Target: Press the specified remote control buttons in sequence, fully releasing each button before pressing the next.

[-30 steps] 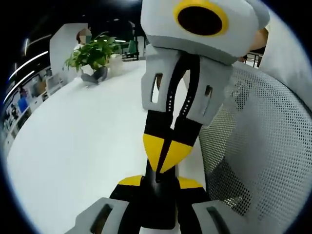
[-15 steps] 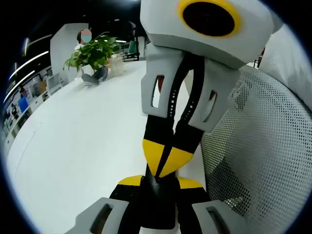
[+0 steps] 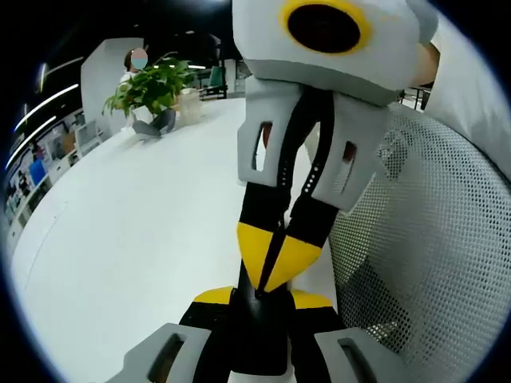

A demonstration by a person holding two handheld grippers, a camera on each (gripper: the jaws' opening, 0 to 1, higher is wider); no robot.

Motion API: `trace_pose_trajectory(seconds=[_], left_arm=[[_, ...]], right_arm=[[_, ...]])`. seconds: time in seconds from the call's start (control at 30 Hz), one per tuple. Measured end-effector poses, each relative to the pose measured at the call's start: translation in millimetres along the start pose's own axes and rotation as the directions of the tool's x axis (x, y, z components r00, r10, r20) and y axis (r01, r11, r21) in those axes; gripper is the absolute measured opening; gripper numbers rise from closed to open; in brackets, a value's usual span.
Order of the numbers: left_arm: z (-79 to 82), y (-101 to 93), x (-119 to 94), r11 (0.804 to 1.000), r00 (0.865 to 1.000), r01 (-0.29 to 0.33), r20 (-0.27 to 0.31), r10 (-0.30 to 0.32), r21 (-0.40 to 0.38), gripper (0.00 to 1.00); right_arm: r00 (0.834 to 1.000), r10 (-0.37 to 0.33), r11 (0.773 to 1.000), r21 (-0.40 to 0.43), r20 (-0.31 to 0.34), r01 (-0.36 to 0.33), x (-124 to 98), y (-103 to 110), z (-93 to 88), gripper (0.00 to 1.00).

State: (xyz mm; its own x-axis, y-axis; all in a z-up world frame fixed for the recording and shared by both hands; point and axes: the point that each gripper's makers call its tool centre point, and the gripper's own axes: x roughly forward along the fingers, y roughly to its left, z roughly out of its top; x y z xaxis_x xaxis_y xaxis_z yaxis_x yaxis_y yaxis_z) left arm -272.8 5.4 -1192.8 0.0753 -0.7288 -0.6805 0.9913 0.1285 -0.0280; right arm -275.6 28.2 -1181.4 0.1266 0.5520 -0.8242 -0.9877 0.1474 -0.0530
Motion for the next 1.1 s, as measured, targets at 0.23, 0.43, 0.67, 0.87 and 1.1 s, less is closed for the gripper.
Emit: trace_pose_trajectory(seconds=[0.23, 0.43, 0.67, 0.87, 1.1], left_arm=[[-0.5, 0.1, 0, 1.000, 1.000, 0.000, -0.001, 0.000, -0.001, 0.24], [-0.6, 0.1, 0, 1.000, 1.000, 0.001, -0.008, -0.001, 0.002, 0.24], [-0.5, 0.1, 1, 1.000, 1.000, 0.004, -0.022, -0.003, 0.008, 0.24], [-0.6, 0.2, 1, 1.000, 1.000, 0.005, -0.031, -0.004, 0.010, 0.24], [-0.1, 0.5, 1, 1.000, 0.999, 0.006, -0.039, -0.005, 0.013, 0.24]], right_arm=[[0.999, 0.006, 0.998, -0.063, -0.037, -0.009, 4, 3, -1.6, 0.00], [0.999, -0.006, 0.999, -0.050, -0.047, 0.003, 5, 0, -0.7, 0.00], [0.999, 0.042, 0.999, 0.009, 0.025, -0.042, 3, -1, -0.4, 0.00], [0.999, 0.022, 0.995, 0.093, 0.032, -0.025, -15, -14, -19.0, 0.13], [0.999, 0.047, 0.992, 0.116, 0.022, -0.050, -18, -11, -41.6, 0.37]])
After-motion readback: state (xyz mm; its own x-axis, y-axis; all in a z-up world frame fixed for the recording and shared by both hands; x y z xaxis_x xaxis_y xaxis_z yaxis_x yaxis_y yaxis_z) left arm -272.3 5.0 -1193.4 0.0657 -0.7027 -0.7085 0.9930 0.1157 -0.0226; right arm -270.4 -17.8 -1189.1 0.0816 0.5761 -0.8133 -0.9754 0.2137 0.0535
